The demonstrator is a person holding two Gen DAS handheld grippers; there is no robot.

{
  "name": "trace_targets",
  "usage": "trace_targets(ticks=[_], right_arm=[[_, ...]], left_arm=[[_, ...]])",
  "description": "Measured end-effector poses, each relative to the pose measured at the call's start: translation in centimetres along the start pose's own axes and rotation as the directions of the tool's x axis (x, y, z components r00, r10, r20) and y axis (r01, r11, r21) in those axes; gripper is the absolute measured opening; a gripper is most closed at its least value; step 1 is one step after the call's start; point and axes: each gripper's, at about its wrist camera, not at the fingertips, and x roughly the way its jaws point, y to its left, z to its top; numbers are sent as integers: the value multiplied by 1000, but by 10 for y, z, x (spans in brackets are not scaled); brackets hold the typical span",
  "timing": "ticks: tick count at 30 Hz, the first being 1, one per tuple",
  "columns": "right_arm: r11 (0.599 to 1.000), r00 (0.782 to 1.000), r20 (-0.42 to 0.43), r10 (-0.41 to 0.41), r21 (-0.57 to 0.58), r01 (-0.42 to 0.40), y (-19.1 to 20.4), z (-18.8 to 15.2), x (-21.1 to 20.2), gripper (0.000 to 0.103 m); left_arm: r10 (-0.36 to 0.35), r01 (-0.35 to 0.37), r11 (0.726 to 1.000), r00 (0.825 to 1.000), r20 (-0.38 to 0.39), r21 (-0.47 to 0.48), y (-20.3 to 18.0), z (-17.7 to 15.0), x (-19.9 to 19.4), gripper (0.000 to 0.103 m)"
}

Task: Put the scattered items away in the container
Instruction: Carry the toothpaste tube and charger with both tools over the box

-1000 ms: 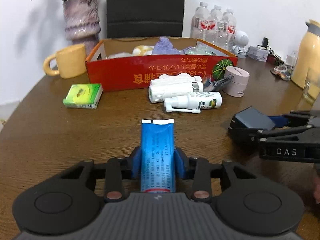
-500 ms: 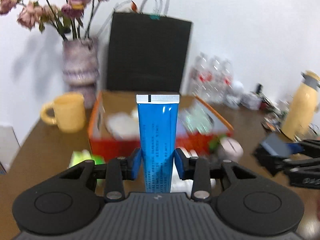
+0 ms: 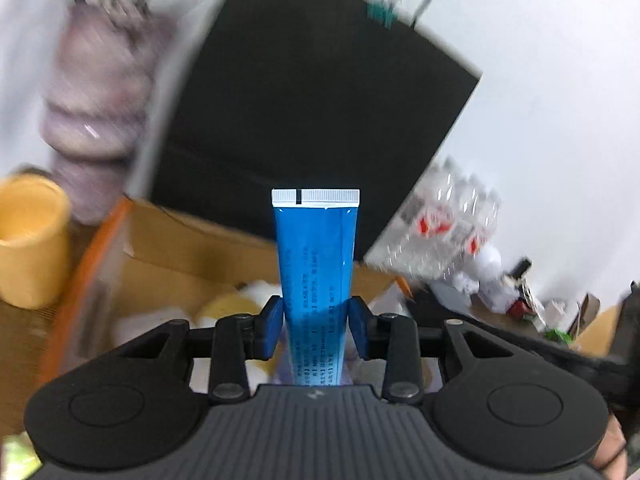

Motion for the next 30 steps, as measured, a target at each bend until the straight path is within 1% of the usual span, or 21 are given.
trace_targets(ticks=[3,5,6,9,11,12,14,15,16,18,19,20,21,22,23,24,25,26,28,29,30], right_arm=[[999,996,-72,-43,-23,41,-6,6,39,58],[997,992,-103,-73,-40,70,-10,6,53,58],[996,989,-124,-76,-50,70,-11,6,59,58],[999,987,-150,-50,-12,49,-21,4,74,58],[998,981,-185,-63,-3,63,-23,0,82,60],[997,980,-186,-73,-15,72,-21,-2,83,60],[997,984,-160,-80,-32,76,-16,-2,78,60],[996,986,-143,-84,-33,80,-16,1,72,61],[996,988,-125,-89,-33,86,-15,4,67,65],[996,991,-96,-90,-29,87,-15,9,55,70],[996,992,-89,-87,-29,85,-15,11,49,73],[996,991,-97,-88,-40,84,-15,13,45,75],[995,990,-108,-88,-53,83,-14,15,41,80],[995,989,-126,-84,-64,76,-13,16,40,81],[995,986,-144,-79,-75,69,-13,16,39,81],[996,985,-163,-61,-69,51,-13,16,38,81],[998,984,-177,-36,-49,27,-15,16,38,81],[1000,982,-186,-13,-30,8,-17,16,39,81],[1000,977,-213,25,-5,-27,-19,14,41,79],[999,972,-234,32,-7,-34,-19,12,44,77],[999,967,-253,29,-13,-34,-18,10,46,74]], left_arm=[[-3,6,999,997,-75,37,-5,-6,31,36],[24,-11,995,991,-130,97,-11,-13,45,36],[53,-34,990,989,-141,133,-15,-15,48,36],[91,-56,979,981,-174,195,-21,-21,53,36],[53,-4,974,976,-210,227,-24,-25,55,37],[33,24,970,973,-228,241,-26,-28,56,37],[32,38,964,965,-260,262,-29,-31,61,37],[33,45,961,961,-276,272,-31,-33,63,39],[48,30,963,960,-277,268,-29,-34,66,40],[55,15,970,959,-276,244,-24,-33,66,50],[54,12,973,959,-279,230,-20,-32,66,52],[60,0,977,959,-276,214,-16,-30,66,54],[67,-12,980,960,-273,198,-11,-29,65,56],[83,-32,981,959,-271,189,-8,-29,67,58],[100,-52,982,958,-268,180,-5,-30,70,63],[108,-60,982,955,-276,177,-1,-32,74,65],[105,-63,985,956,-275,159,2,-31,75,63],[102,-65,988,956,-275,140,5,-29,76,64],[88,-66,994,958,-272,89,11,-25,76,64],[77,-65,996,960,-270,56,15,-23,75,65],[62,-56,998,962,-266,29,16,-22,74,69]])
